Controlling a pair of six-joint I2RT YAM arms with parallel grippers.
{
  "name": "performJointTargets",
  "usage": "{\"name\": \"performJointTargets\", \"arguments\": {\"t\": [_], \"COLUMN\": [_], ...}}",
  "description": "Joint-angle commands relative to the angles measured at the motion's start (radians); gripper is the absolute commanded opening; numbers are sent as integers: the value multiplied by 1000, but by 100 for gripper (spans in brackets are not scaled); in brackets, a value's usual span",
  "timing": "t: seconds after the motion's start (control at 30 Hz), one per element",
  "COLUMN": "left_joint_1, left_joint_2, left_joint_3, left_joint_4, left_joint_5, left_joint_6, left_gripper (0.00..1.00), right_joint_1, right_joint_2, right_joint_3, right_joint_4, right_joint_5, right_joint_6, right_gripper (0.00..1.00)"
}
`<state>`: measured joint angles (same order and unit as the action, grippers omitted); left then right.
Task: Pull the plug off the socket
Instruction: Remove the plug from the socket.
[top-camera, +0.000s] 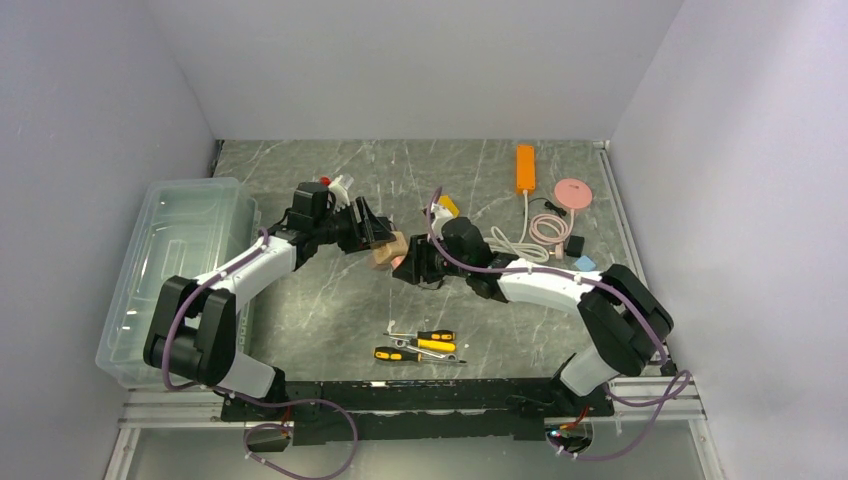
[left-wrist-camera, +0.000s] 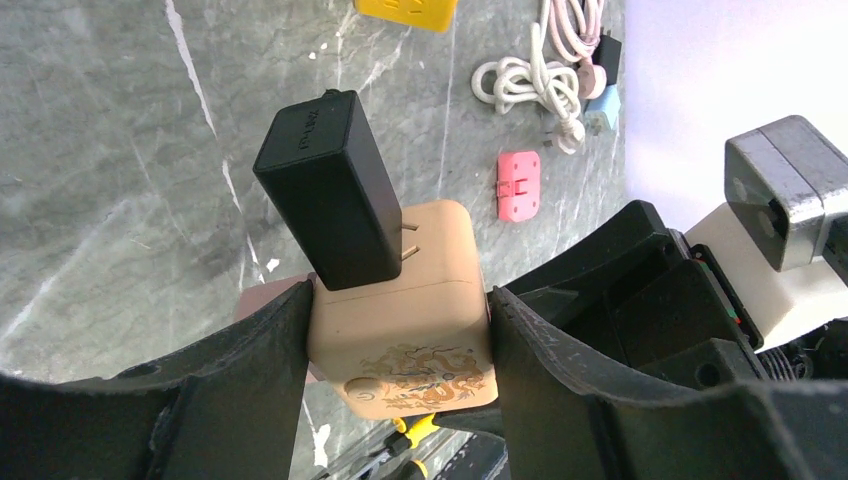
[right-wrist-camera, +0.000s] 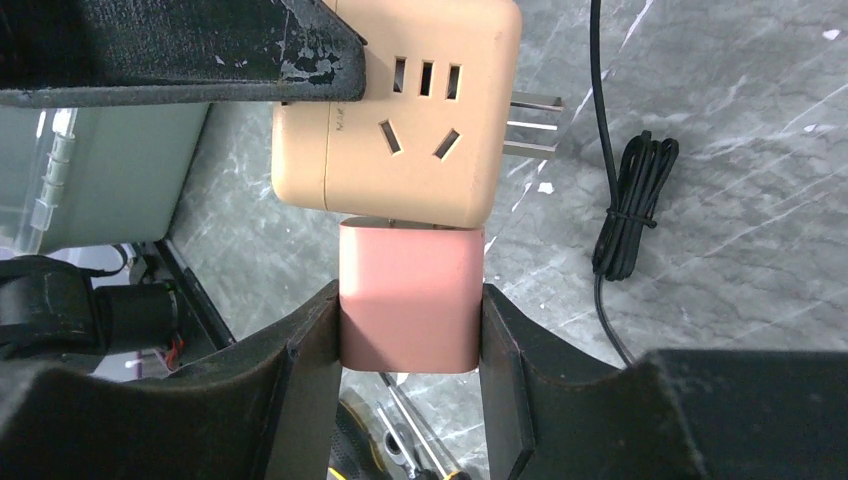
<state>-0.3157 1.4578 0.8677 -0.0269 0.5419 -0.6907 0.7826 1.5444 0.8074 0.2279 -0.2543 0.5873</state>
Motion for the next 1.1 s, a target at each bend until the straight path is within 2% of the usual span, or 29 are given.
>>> {"name": "performJointTargets", "arguments": {"t": [0.0, 0.33, 0.5, 0.7, 0.8, 0.93, 1.07], "left_joint_1": [24, 24, 24, 25, 25, 41, 50], "left_joint_2": [-10, -23, -30, -36, -32, -21, -22], "left_joint_3": [20, 14, 13, 13, 14, 16, 14], "left_joint_4": [63, 62, 61, 63, 61, 74, 74], "left_joint_5": [-63, -75, -79, -79, -78, -57, -56], "left_joint_6": [37, 39, 44, 44, 43, 26, 28], "left_gripper": [0, 0, 0, 0, 0, 0, 0], "right_joint_1": [27, 24, -9, -20, -20, -11, 15], "right_joint_2": [-77, -10, 67, 134, 141, 91, 40], "right_joint_3": [3, 81, 126, 159, 153, 79, 72], "right_joint_4": [84, -84, -172, -180, -137, 57, 74], "right_joint_5": [-82, 56, 52, 25, -10, -104, -114], "right_joint_6": [-86, 25, 132, 170, 168, 141, 61], "right_gripper": [0, 0, 0, 0, 0, 0, 0]}}
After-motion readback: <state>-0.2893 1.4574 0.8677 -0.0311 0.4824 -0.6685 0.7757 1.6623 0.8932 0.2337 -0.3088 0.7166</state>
